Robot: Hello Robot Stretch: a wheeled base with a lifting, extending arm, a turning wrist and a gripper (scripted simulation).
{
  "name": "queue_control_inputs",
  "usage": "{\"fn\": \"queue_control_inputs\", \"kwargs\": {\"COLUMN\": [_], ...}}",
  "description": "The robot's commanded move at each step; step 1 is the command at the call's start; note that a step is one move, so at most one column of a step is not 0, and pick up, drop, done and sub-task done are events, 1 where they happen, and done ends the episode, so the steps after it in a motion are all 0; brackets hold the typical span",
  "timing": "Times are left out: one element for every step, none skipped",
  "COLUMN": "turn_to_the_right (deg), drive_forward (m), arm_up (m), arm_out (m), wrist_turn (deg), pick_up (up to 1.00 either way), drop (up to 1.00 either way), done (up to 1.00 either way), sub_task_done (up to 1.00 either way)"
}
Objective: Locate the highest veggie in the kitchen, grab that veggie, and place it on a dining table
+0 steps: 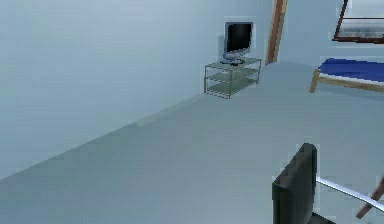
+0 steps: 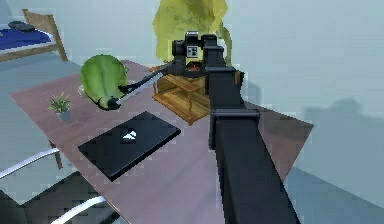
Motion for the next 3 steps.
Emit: {"fn": "queue_control_inputs", "kwargs": {"turn_to_the_right": [0.0, 0.0, 0.0], "drive_forward": [0.00, 0.00, 0.00], "arm_up": [0.00, 0.00, 0.00], "arm_out": [0.00, -0.10, 0.00], "wrist_turn": [0.0, 0.0, 0.0], "pick_up": [0.00, 0.00, 0.00], "drop": [1.00, 0.00, 0.00], "done": [0.00, 0.00, 1.00], "sub_task_done": [0.00, 0.00, 0.00]}}
